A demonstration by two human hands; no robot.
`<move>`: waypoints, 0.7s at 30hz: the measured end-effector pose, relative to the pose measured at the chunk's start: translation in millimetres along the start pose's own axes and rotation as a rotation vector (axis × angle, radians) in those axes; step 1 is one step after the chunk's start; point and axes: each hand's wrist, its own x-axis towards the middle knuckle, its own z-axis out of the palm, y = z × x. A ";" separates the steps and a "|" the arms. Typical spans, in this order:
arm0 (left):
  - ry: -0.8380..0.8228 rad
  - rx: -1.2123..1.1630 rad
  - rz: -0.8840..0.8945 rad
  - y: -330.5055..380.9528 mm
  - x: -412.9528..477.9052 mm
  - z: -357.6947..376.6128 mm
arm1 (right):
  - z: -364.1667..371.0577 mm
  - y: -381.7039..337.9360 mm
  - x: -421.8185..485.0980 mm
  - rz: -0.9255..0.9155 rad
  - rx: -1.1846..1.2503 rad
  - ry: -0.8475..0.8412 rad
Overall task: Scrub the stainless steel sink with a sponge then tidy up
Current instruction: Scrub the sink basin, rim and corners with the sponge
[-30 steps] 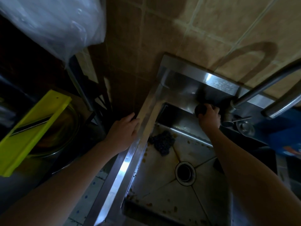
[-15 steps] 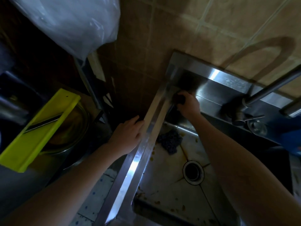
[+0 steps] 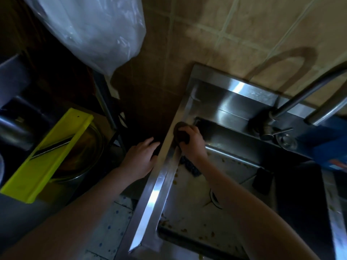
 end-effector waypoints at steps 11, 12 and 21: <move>0.029 -0.002 -0.067 -6.6 -53.2 9.0 | 19.5 -19.1 -98.2 -0.049 0.050 -0.091; 0.031 -0.008 -0.072 -7.0 -61.7 11.5 | 20.9 -20.4 -106.3 -0.054 0.045 -0.105; 0.048 -0.040 -0.159 -10.0 -143.0 32.7 | 30.6 -29.8 -171.4 -0.153 0.046 -0.181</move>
